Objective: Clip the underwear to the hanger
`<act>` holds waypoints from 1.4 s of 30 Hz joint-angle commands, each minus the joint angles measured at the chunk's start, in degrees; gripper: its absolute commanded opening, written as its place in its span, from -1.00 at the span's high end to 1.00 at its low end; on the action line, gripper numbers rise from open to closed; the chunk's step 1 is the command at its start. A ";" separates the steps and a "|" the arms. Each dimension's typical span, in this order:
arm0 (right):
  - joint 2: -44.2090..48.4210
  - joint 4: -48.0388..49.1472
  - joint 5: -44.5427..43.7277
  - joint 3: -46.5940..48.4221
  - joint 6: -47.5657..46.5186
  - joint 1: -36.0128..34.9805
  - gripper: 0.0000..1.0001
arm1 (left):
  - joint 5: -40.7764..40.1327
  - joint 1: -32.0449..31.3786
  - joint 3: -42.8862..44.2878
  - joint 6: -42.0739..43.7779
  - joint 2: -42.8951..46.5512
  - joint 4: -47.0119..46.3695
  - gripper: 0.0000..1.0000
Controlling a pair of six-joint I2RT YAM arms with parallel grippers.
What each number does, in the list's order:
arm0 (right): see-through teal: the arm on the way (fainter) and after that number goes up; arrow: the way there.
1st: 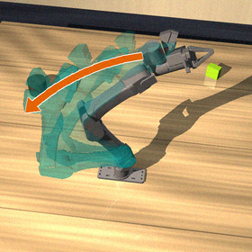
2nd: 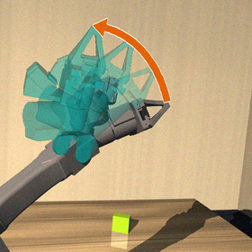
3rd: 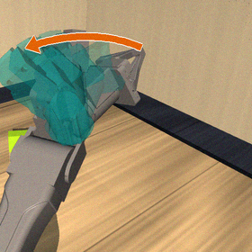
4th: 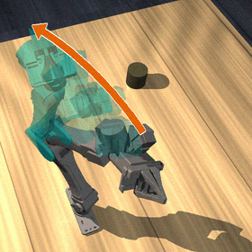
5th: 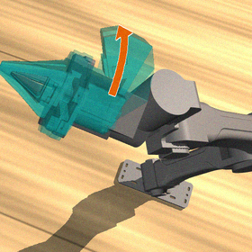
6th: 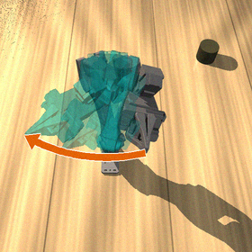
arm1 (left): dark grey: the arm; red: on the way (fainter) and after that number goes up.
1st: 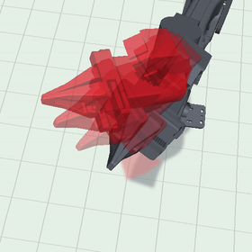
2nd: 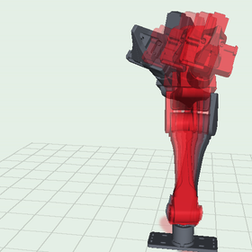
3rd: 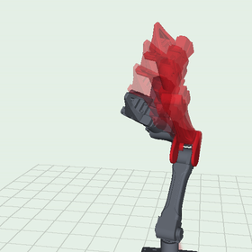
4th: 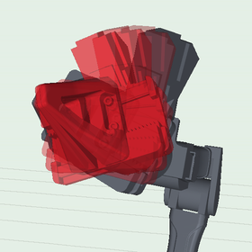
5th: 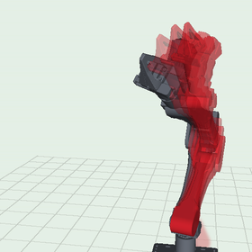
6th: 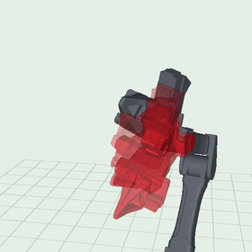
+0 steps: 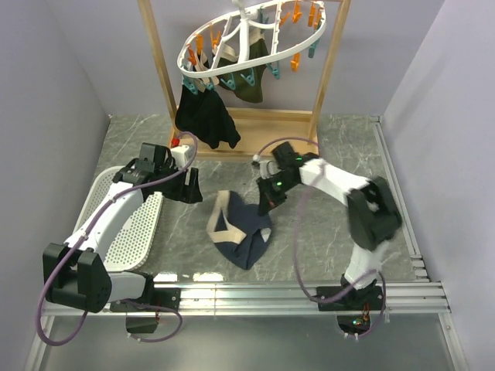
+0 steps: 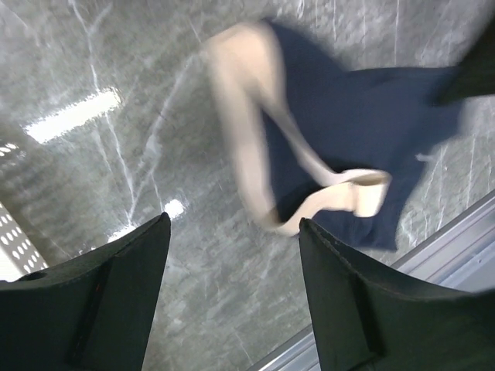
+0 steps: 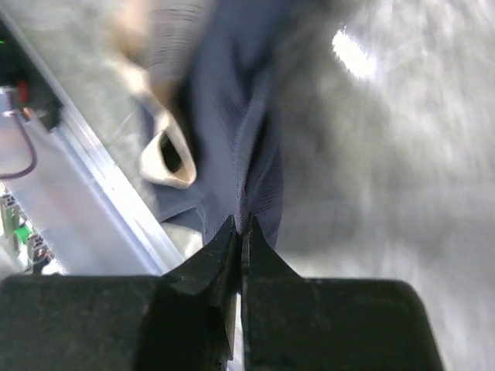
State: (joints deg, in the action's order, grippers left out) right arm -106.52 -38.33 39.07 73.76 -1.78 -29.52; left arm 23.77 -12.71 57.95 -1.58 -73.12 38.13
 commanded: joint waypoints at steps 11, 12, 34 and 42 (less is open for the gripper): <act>27.09 5.55 -8.83 -25.86 8.29 1.74 1.00 | 3.39 -6.69 3.31 4.49 -3.08 -3.67 -0.46; 25.41 4.76 -11.79 -25.07 7.94 1.74 1.00 | 3.13 -8.02 3.39 4.57 -3.43 -4.02 -0.46; 26.03 -2.40 -12.87 -20.83 -2.45 28.73 -0.23 | -2.59 -30.09 20.62 -5.36 -31.99 -15.28 0.08; 14.17 -0.26 -10.68 -17.25 1.34 32.07 -0.22 | -6.18 -33.08 20.53 -7.73 -37.70 -15.28 -0.03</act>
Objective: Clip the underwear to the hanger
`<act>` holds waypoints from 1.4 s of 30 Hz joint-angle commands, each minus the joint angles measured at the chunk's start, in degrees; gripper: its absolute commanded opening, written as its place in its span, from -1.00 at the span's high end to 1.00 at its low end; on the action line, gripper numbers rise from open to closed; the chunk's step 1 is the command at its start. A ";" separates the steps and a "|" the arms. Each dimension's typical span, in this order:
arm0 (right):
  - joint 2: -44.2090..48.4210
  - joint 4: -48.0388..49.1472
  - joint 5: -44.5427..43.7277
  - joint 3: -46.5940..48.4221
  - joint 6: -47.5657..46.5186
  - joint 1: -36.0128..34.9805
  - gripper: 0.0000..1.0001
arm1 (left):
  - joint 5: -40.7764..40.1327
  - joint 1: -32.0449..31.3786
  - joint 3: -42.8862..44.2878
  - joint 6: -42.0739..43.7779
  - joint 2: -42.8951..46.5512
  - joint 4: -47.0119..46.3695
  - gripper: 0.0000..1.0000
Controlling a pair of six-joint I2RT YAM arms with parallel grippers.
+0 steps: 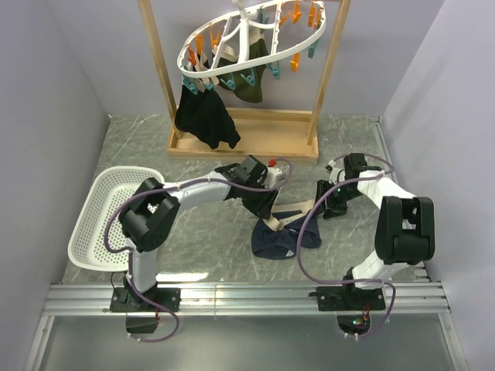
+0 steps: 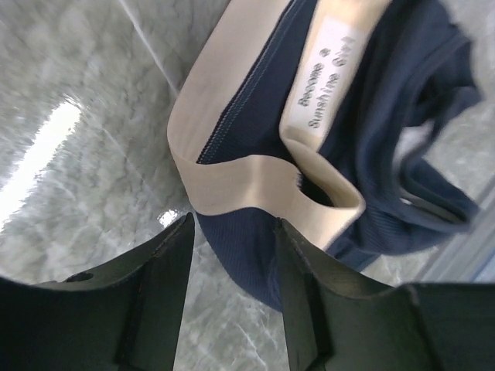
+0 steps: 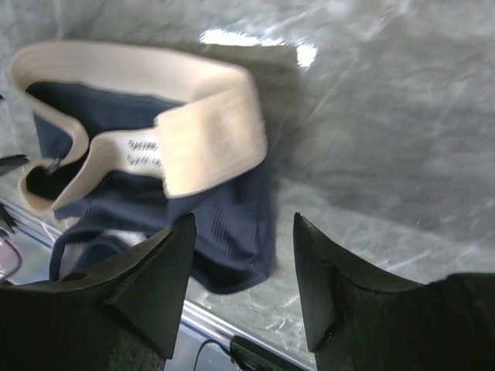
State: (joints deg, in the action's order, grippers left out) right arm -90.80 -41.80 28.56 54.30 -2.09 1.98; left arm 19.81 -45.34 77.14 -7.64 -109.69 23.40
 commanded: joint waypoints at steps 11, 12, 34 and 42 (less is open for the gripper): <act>-11.14 4.89 4.22 5.46 0.51 0.57 -0.10 | -3.66 -2.38 4.86 -0.46 -2.99 0.69 -0.05; -12.02 4.97 4.49 5.72 0.16 0.57 -0.04 | -2.77 -2.47 4.51 0.34 -1.68 0.77 -0.08; -5.17 -2.14 12.66 6.69 -11.79 0.57 1.00 | -7.24 -6.69 7.05 11.68 -6.32 -2.04 0.05; -5.61 -2.50 11.79 7.04 -11.98 0.57 1.00 | -8.65 -6.69 8.46 12.30 -9.05 1.03 0.72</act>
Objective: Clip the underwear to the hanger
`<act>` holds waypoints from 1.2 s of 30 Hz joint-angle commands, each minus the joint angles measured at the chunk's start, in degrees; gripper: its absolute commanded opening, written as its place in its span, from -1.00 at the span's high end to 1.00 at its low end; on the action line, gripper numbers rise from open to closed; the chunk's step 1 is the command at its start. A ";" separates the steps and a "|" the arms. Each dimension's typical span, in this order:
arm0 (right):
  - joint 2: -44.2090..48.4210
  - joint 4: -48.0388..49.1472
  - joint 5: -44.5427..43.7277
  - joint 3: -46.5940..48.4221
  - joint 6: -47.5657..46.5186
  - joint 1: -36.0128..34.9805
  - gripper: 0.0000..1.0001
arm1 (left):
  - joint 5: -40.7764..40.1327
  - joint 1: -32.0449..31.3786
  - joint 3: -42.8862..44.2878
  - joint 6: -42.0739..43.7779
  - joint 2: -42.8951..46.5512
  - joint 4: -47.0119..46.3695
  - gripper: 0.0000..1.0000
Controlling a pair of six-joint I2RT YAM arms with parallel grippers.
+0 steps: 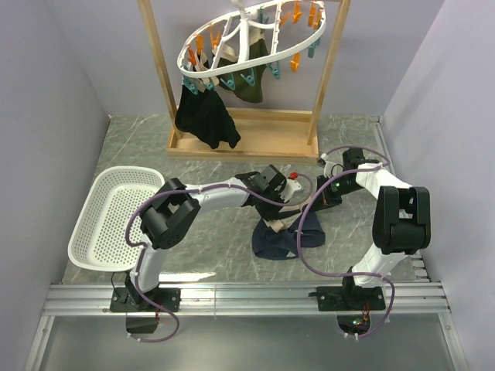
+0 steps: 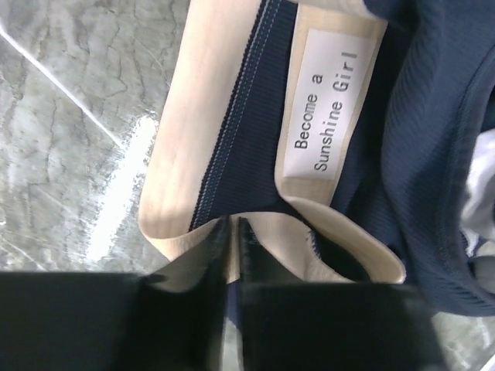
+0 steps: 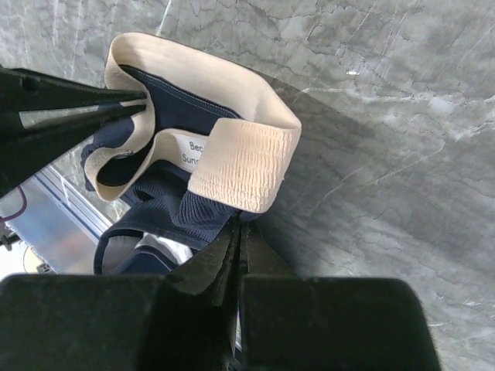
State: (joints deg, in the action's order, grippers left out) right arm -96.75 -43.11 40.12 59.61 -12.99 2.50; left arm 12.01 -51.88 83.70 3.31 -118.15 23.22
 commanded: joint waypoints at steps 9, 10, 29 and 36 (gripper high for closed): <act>0.25 -0.74 -1.62 2.35 -0.72 0.05 1.00 | 4.95 6.34 -5.82 -1.11 15.83 1.82 0.99; 0.33 -0.74 -1.45 2.44 -0.72 0.05 1.00 | 5.30 7.22 -6.70 -1.03 17.24 2.00 0.99; 1.03 -3.91 1.89 3.67 -2.21 0.05 1.00 | 27.35 2.93 0.74 13.64 13.15 4.53 -0.09; 2.53 -5.40 1.89 4.28 -2.30 0.13 1.00 | 33.96 2.39 11.82 24.63 0.91 10.88 -0.20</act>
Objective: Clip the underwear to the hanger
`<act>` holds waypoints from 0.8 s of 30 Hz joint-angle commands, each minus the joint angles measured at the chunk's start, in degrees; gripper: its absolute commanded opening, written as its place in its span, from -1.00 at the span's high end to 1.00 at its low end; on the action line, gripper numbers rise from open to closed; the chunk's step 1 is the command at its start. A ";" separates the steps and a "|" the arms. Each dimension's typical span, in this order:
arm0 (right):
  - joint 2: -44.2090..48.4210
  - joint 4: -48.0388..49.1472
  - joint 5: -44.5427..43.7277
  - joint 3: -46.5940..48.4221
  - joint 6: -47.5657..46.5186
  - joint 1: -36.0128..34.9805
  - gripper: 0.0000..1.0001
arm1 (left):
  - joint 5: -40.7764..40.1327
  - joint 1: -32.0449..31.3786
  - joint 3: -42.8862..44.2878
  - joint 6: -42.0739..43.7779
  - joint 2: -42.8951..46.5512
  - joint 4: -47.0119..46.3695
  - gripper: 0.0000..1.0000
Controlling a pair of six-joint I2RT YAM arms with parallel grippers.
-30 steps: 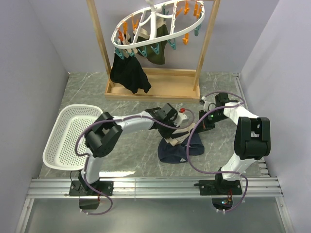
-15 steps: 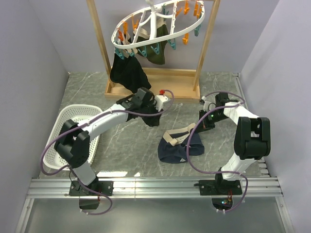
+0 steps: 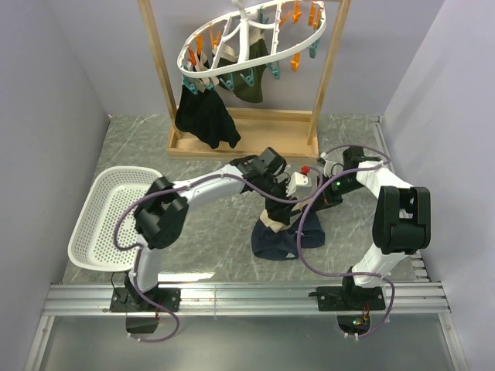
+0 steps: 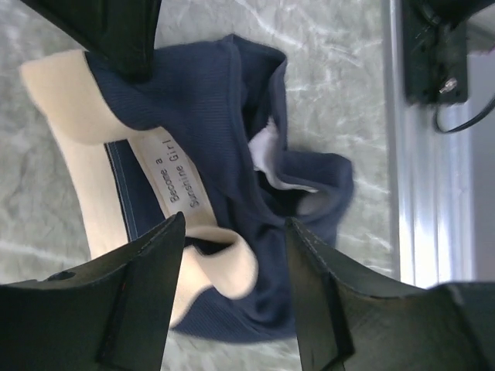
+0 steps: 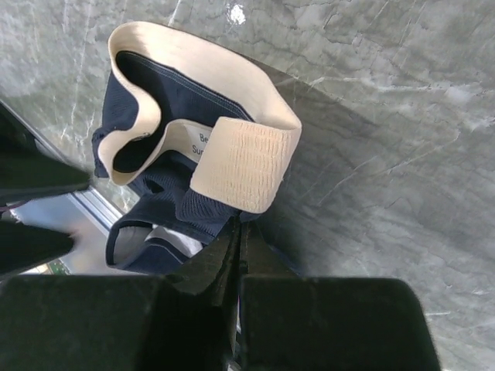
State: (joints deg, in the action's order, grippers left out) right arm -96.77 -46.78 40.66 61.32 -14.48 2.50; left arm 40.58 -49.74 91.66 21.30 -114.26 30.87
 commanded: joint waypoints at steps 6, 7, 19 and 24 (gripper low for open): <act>4.40 -3.22 1.26 3.10 -1.08 0.22 1.00 | 4.69 0.25 5.72 10.51 -7.91 7.70 -0.15; 4.66 -3.31 1.26 3.28 -1.08 0.22 1.00 | 4.86 0.17 5.73 12.00 -8.26 9.89 -0.14; 7.73 -7.79 1.70 6.88 -3.71 1.37 1.00 | -2.34 7.36 -4.11 18.34 1.57 21.51 0.42; 7.21 -5.34 2.23 5.83 -1.88 0.93 1.00 | -6.12 10.79 -7.80 17.55 8.51 22.13 0.72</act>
State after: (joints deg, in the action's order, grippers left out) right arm -90.98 -52.77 41.85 65.69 -16.56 3.51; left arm 36.80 -39.77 85.34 37.93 -111.83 51.13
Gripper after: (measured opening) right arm 0.009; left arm 0.160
